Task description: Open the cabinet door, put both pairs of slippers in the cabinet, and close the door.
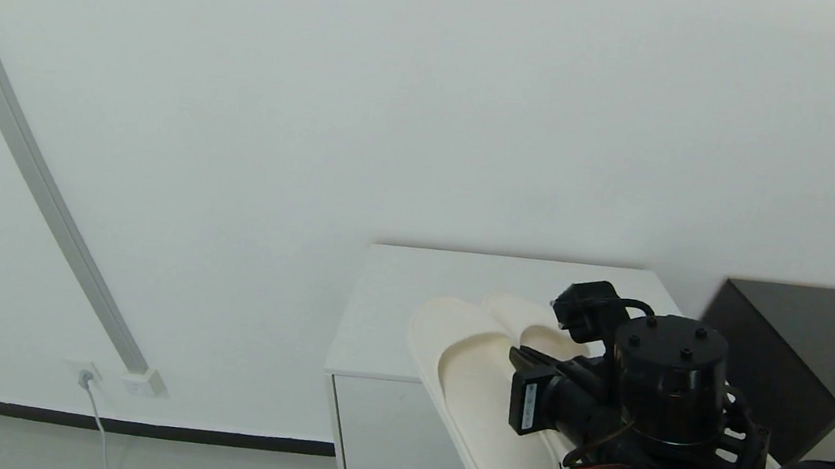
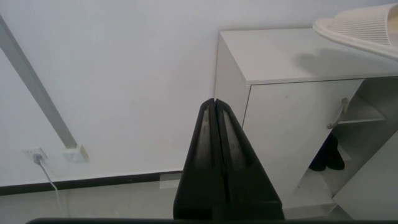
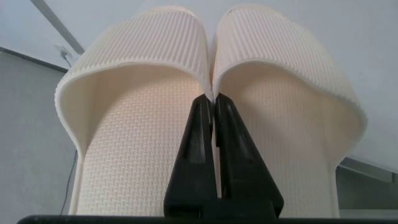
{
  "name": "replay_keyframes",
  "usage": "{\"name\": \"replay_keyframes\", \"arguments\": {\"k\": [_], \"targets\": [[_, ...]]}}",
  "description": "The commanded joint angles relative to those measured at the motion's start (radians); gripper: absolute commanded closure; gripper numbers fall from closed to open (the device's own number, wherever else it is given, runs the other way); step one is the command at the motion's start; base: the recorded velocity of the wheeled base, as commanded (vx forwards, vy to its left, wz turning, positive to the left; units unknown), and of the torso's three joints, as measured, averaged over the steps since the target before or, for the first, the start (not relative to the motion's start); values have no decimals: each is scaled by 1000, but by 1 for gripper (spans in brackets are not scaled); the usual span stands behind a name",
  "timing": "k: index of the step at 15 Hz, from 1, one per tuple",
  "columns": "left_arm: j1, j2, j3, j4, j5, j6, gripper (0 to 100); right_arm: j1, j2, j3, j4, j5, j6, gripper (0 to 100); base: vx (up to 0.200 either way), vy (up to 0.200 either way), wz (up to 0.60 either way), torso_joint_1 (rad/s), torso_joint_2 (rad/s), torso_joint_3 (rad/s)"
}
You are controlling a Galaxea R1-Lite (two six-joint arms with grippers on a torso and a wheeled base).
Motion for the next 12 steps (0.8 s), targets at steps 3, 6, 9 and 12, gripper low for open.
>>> {"name": "replay_keyframes", "arguments": {"k": [3, 6, 9, 12], "targets": [[0, 1, -1, 0, 0, 0, 100, -1, 27, -4, -2, -2, 3, 100, 0, 0, 0, 0, 0, 0], [0, 1, 0, 0, 0, 0, 100, -41, 117, -67, -29, -19, 4, 100, 0, 0, 0, 0, 0, 0], [0, 1, -1, 0, 0, 0, 100, -107, 277, -211, -45, -117, 3, 100, 0, 0, 0, 0, 0, 0], [0, 1, 0, 0, 0, 0, 100, -137, 401, -349, -37, -189, 0, 100, 0, 0, 0, 0, 0, 0]]}}
